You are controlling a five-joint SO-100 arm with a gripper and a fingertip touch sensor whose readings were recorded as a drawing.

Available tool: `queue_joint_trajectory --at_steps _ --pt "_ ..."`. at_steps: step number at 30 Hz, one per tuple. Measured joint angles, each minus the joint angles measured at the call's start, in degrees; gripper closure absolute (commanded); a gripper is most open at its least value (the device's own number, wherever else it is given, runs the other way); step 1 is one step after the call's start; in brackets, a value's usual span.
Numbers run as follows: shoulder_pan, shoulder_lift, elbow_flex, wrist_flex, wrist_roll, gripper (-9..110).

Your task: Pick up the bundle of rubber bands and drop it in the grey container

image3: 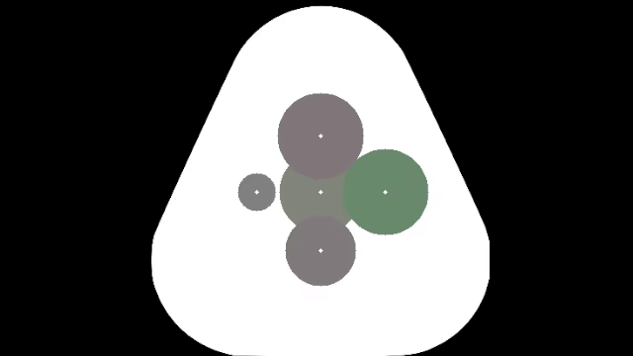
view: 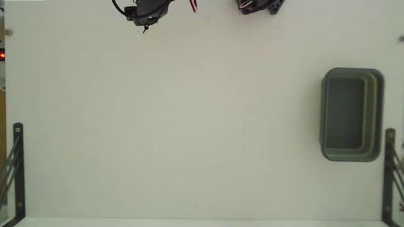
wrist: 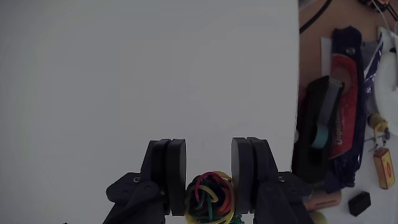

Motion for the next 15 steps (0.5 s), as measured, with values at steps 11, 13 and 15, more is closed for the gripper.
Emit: queue_joint_trajectory --at_steps 11,13,15 --pt "0.0 -3.4 -11.4 7.8 0.0 59" --pt "0.0 -4.2 -13.7 9.3 0.0 59" --pt "0.0 -5.1 -15.8 11.3 0.0 59"
